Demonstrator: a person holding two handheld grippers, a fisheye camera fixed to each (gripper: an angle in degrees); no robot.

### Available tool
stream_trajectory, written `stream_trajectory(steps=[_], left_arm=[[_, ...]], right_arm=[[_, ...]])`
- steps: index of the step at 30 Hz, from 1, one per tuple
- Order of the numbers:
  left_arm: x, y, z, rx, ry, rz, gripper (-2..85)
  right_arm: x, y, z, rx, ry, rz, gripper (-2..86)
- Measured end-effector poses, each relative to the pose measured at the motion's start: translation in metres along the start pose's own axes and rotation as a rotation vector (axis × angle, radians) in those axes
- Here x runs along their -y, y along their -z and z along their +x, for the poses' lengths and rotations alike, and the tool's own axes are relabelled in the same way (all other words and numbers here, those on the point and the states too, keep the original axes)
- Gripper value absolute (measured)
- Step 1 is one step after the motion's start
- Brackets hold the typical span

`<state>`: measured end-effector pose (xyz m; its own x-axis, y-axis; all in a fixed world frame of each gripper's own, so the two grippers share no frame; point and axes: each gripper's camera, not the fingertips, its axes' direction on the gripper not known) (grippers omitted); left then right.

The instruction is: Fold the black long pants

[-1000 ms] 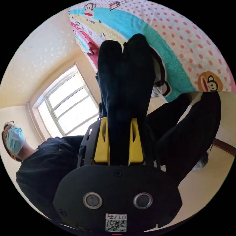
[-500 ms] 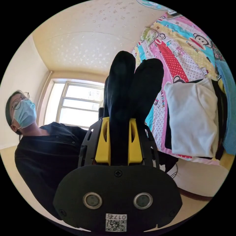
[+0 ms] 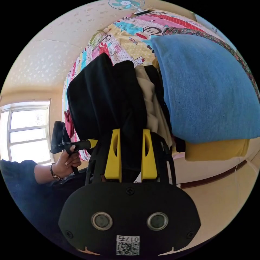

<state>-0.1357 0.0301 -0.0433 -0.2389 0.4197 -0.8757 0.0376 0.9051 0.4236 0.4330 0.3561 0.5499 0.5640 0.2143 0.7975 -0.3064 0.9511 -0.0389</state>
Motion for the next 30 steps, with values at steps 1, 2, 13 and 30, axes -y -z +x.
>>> stream_trajectory(steps=[1, 2, 13, 30], left_arm=[[-0.001, 0.009, 0.001, -0.001, -0.005, 0.005, 16.1], [-0.004, 0.027, 0.002, -0.008, -0.025, 0.002, 15.8], [-0.067, 0.294, -0.161, -0.170, 0.441, -0.161, 0.4], [-0.352, 0.547, -0.374, 0.251, 0.844, -0.800, 1.9]], right_arm=[[-0.002, -0.004, -0.014, -0.040, -0.002, 0.004, 12.0], [-0.003, -0.008, -0.027, -0.086, -0.002, 0.001, 12.0], [0.012, -0.040, -0.089, -0.171, -0.169, -0.162, 12.7], [-0.021, -0.122, -0.457, -0.397, -0.134, 0.045, 8.3]])
